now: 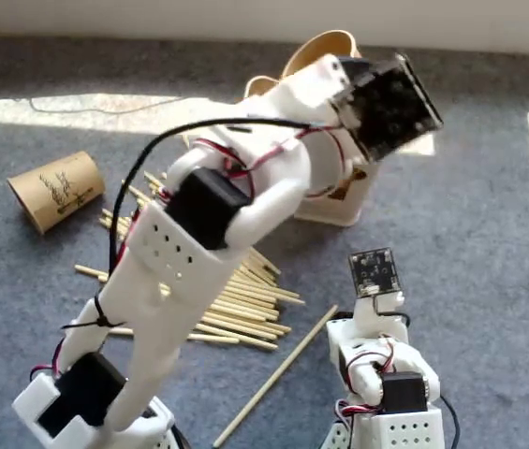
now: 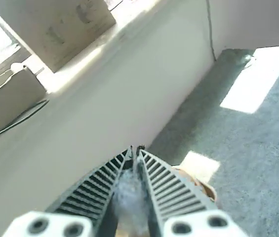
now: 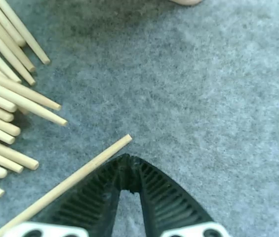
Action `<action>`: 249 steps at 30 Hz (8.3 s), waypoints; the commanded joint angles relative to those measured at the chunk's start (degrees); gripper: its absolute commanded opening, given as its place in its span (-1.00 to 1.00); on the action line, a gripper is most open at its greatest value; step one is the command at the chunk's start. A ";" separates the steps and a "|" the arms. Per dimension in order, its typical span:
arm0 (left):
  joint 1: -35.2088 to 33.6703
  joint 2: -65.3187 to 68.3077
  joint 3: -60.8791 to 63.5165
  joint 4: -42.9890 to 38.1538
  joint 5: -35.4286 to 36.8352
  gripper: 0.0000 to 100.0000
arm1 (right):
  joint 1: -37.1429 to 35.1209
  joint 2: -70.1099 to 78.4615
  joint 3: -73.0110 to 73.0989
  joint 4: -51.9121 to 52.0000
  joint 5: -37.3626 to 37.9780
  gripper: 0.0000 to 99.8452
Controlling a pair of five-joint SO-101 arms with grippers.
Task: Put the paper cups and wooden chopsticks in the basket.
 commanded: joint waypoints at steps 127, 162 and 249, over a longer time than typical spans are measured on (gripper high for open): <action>-73.19 -34.95 67.65 15.12 -7.65 -0.56 | 0.57 -0.31 5.58 0.57 0.00 -0.99; -74.51 0.04 55.96 5.71 -11.16 -0.50 | 0.57 -0.31 5.58 0.57 0.00 -0.99; -72.75 5.85 45.23 -1.49 -21.89 -0.50 | 0.57 -0.31 5.58 0.57 0.00 -0.99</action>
